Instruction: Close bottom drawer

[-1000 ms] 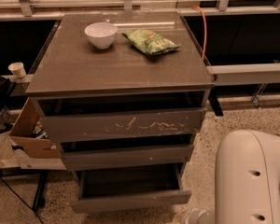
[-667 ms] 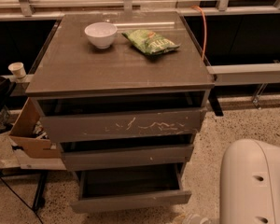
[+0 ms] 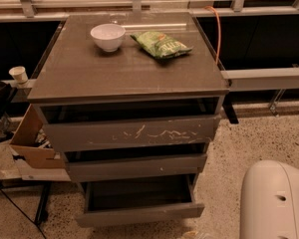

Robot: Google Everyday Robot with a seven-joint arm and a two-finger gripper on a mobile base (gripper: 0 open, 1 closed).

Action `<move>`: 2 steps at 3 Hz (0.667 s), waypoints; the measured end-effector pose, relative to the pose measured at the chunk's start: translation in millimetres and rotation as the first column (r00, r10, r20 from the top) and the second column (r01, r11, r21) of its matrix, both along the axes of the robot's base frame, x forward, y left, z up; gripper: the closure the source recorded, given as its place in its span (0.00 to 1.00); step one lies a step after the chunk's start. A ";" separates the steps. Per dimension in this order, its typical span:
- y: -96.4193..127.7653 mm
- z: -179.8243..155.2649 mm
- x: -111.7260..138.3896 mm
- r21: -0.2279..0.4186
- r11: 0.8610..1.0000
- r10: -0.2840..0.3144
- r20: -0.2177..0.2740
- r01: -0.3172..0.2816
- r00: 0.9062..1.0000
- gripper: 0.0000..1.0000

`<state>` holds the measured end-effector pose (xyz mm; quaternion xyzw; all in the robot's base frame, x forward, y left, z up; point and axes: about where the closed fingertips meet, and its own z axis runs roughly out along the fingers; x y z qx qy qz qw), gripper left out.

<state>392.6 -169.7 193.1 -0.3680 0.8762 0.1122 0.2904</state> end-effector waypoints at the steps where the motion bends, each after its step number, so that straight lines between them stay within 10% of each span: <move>1: 4.6 -6.4 2.6 0.002 1.000 0.011 0.012 -0.011 1.000 1.00; 2: 15.1 -16.7 10.8 0.018 0.998 0.059 0.045 -0.060 0.997 1.00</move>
Offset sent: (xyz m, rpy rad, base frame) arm 0.0237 0.0271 -0.0276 0.0429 -0.1096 0.1611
